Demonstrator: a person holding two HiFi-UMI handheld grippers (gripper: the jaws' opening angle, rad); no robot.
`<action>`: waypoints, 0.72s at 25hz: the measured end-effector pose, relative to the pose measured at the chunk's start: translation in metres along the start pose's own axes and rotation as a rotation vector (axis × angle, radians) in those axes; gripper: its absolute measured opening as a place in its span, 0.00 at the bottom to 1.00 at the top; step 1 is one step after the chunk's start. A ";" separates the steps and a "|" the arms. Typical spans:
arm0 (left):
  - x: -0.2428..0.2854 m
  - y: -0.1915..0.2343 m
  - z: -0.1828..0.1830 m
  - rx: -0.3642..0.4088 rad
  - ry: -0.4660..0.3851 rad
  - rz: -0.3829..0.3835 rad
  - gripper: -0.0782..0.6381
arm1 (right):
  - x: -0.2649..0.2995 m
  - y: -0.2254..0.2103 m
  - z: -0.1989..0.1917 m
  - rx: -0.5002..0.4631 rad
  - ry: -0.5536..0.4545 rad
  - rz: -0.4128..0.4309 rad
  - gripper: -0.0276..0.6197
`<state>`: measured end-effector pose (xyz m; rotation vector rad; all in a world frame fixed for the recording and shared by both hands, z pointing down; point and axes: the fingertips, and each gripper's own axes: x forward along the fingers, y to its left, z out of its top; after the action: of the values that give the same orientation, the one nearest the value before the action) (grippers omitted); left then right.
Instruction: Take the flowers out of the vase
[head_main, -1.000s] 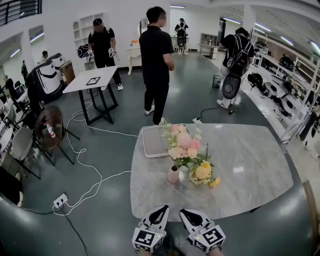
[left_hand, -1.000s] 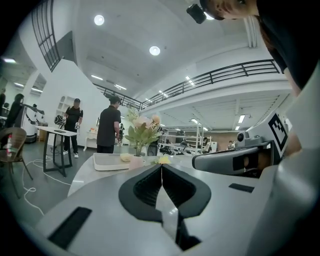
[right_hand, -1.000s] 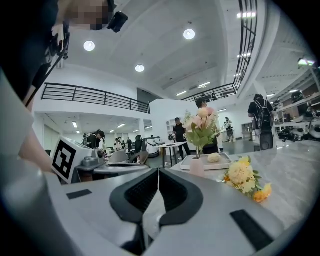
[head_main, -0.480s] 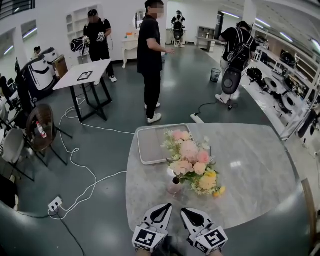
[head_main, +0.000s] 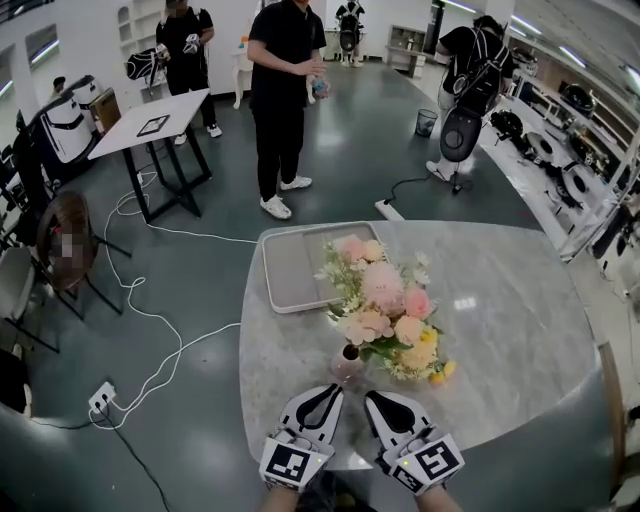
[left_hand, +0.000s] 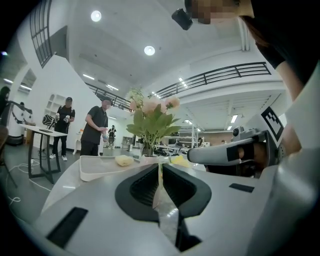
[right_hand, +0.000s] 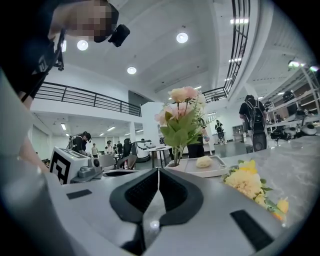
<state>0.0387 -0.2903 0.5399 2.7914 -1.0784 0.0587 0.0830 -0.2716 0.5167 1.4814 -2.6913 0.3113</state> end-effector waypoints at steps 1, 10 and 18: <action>0.001 0.001 -0.002 -0.006 -0.001 -0.002 0.14 | 0.001 -0.002 -0.001 0.001 0.000 -0.005 0.08; 0.022 0.007 -0.009 0.058 0.020 -0.021 0.36 | 0.012 -0.010 -0.003 0.008 -0.021 -0.037 0.08; 0.040 0.019 -0.011 0.088 0.015 -0.025 0.44 | 0.027 -0.022 0.006 0.030 -0.082 -0.077 0.08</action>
<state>0.0558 -0.3289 0.5564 2.8770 -1.0627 0.1273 0.0873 -0.3069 0.5179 1.6362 -2.6943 0.2941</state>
